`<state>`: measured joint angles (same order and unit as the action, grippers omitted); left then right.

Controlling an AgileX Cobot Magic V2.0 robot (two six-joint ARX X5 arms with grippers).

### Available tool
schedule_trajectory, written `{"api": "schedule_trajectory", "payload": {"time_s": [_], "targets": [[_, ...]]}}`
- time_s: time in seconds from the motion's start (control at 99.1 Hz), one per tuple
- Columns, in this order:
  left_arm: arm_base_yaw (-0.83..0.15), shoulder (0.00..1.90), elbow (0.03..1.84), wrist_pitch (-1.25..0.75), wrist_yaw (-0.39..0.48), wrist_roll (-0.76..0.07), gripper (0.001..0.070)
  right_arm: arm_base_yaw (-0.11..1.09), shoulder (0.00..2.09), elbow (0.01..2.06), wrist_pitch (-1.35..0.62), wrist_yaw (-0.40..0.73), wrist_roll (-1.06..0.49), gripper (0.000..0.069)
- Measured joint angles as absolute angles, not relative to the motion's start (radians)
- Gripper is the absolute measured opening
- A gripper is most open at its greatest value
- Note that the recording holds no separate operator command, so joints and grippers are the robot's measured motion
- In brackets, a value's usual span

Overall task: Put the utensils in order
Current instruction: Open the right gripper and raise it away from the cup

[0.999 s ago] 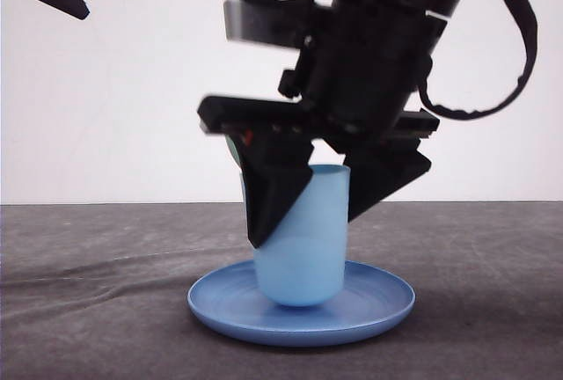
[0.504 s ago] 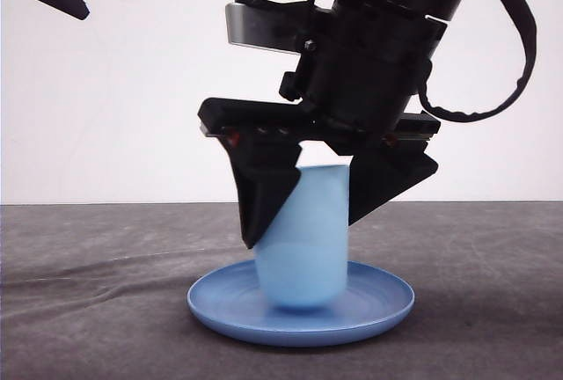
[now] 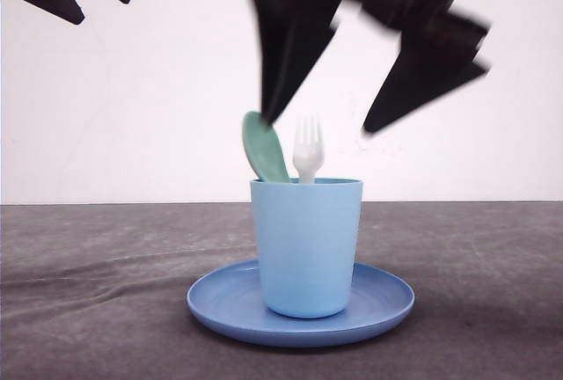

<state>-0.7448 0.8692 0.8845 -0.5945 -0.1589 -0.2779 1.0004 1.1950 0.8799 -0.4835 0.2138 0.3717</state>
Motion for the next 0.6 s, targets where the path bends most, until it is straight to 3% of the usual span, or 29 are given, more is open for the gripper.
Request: {"api": "schedule_trajectory", "payload": {"time_s": [0.313,0.595], "targets": [[-0.745,0.839,0.884,-0.595,-0.159,-0.278,0.0295,1.0,0.812,0.916,-0.606,0.3,0.372,0.0607],[-0.745,0.748,0.884,-0.595,-0.155,-0.298,0.0295,1.0,0.56,0.916,-0.726,0.451,0.372,0.0607]]}}
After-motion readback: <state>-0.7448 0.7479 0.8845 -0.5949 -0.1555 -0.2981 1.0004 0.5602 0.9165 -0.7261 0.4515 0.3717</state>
